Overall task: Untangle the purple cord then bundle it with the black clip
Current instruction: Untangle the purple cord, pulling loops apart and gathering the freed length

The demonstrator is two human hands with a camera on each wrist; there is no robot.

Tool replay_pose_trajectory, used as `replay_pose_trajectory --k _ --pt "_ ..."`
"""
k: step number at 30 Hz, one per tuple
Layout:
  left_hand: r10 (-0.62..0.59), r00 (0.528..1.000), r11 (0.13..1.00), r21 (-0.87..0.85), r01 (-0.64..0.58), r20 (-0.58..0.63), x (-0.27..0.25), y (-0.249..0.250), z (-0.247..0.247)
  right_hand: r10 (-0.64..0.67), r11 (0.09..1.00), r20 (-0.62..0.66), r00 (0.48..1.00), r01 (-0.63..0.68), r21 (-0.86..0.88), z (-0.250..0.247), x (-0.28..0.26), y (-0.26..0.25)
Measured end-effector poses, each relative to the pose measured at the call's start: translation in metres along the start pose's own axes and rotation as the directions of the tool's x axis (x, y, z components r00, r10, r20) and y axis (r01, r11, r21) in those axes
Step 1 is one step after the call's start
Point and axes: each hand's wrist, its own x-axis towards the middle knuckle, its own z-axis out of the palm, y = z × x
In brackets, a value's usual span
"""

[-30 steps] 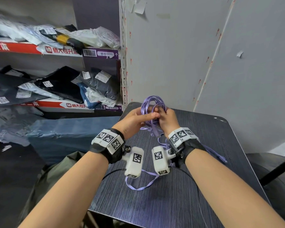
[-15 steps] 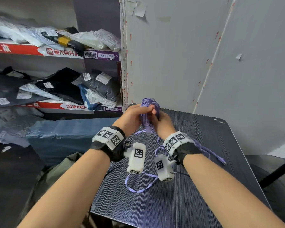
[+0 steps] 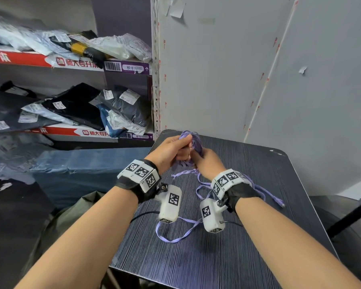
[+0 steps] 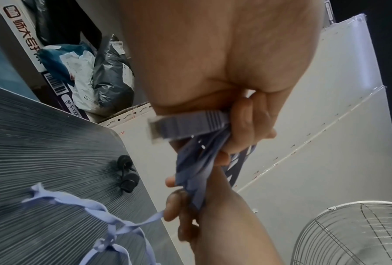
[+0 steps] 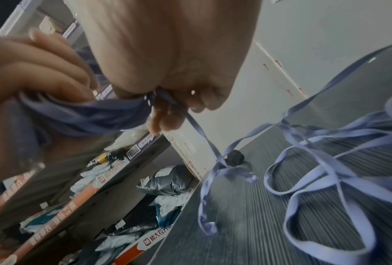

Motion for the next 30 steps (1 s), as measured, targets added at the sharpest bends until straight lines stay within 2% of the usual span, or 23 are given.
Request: replay_pose_trajectory --k 3,7,11,14,16,19,22,24,26,28,30 --pt "-0.021 0.997 1.000 0.012 0.022 -0.075 0.004 -0.002 -0.001 -0.046 0.995 -0.086 0.995 0.039 -0.089 -0.003 0.002 0.001" --pt "-0.042 0.989 0.999 0.017 0.045 -0.144 0.009 -0.002 -0.003 -0.097 0.995 -0.132 0.986 0.096 -0.019 -0.010 0.000 -0.007" --pt "-0.031 0.976 0.999 0.001 0.032 -0.214 0.012 -0.003 -0.007 -0.154 0.974 -0.187 0.970 0.180 0.134 -0.010 -0.002 -0.006" --pt "-0.022 0.961 0.999 0.024 0.030 -0.276 0.013 -0.004 -0.010 -0.162 0.976 -0.210 0.964 0.189 0.113 -0.009 0.000 -0.003" --pt "-0.030 0.960 0.999 0.010 0.034 -0.277 0.012 -0.003 -0.009 -0.191 0.969 -0.218 0.957 0.220 0.116 -0.008 0.002 -0.005" --pt "-0.062 0.963 0.998 -0.014 0.060 -0.264 0.011 -0.002 -0.006 -0.181 0.961 -0.294 0.939 0.232 0.150 -0.008 0.006 -0.008" --pt "-0.096 0.967 0.995 -0.018 0.094 -0.237 0.012 -0.003 -0.004 -0.242 0.970 -0.254 0.936 0.243 -0.031 -0.012 0.007 -0.009" --pt "-0.107 0.969 0.994 -0.014 0.107 -0.225 0.011 -0.003 -0.005 -0.298 0.941 -0.171 0.939 0.259 -0.218 -0.012 0.006 -0.010" --pt "-0.114 0.973 0.993 -0.005 0.115 -0.201 0.011 -0.002 -0.005 -0.330 0.913 -0.133 0.934 0.280 -0.296 -0.012 0.006 -0.011" --pt "-0.122 0.978 0.992 -0.005 0.123 -0.168 0.010 -0.001 -0.004 -0.323 0.929 -0.154 0.934 0.281 -0.242 -0.014 0.006 -0.013" --pt "-0.137 0.982 0.991 -0.004 0.137 -0.133 0.008 -0.001 -0.004 -0.282 0.958 -0.203 0.938 0.265 -0.108 -0.015 0.009 -0.012"
